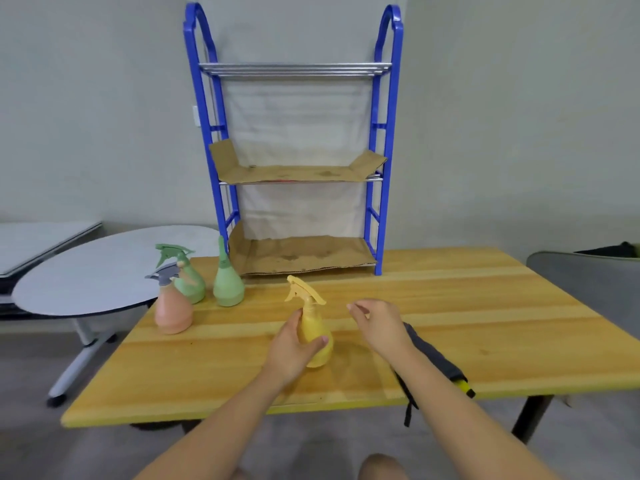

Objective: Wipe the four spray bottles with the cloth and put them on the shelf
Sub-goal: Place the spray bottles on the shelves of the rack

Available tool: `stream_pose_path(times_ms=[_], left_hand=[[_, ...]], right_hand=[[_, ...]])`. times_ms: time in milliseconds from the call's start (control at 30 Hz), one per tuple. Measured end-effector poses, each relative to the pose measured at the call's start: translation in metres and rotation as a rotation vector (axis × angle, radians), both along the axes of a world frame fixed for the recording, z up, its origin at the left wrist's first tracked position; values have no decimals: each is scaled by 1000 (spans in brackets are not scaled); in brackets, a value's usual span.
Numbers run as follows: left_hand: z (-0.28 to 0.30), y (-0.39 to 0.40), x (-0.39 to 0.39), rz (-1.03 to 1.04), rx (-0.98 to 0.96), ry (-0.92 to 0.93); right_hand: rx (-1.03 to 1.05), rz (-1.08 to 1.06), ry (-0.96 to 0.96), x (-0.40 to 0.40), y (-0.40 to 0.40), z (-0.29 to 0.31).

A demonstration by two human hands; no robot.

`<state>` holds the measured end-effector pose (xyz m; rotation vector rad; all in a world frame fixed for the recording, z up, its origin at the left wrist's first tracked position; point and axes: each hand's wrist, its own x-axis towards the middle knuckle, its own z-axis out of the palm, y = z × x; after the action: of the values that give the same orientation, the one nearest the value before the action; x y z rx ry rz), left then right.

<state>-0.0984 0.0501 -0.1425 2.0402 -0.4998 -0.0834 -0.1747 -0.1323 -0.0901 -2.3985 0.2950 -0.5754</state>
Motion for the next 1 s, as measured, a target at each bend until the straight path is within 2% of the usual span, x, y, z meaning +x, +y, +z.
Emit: stream_pose_path(times_ms=[133, 300, 433, 533, 633, 733, 833, 1000], left_hand=[[7, 19, -1, 10, 6, -27], [18, 37, -6, 40, 69, -77], [29, 45, -10, 37, 124, -108], [46, 50, -2, 0, 173, -141], [65, 67, 33, 164, 212, -248], [87, 100, 86, 447, 426, -416], [98, 133, 137, 538, 421, -492], [91, 167, 178, 667, 507, -317]], right_hand=[[211, 180, 3, 5, 45, 33], [16, 223, -10, 18, 74, 42], [-21, 188, -86, 25, 75, 42], [38, 194, -100, 38, 64, 39], [40, 217, -82, 56, 48, 37], [96, 224, -75, 75, 35, 35], [130, 202, -90, 93, 25, 35], [162, 197, -70, 115, 20, 36]])
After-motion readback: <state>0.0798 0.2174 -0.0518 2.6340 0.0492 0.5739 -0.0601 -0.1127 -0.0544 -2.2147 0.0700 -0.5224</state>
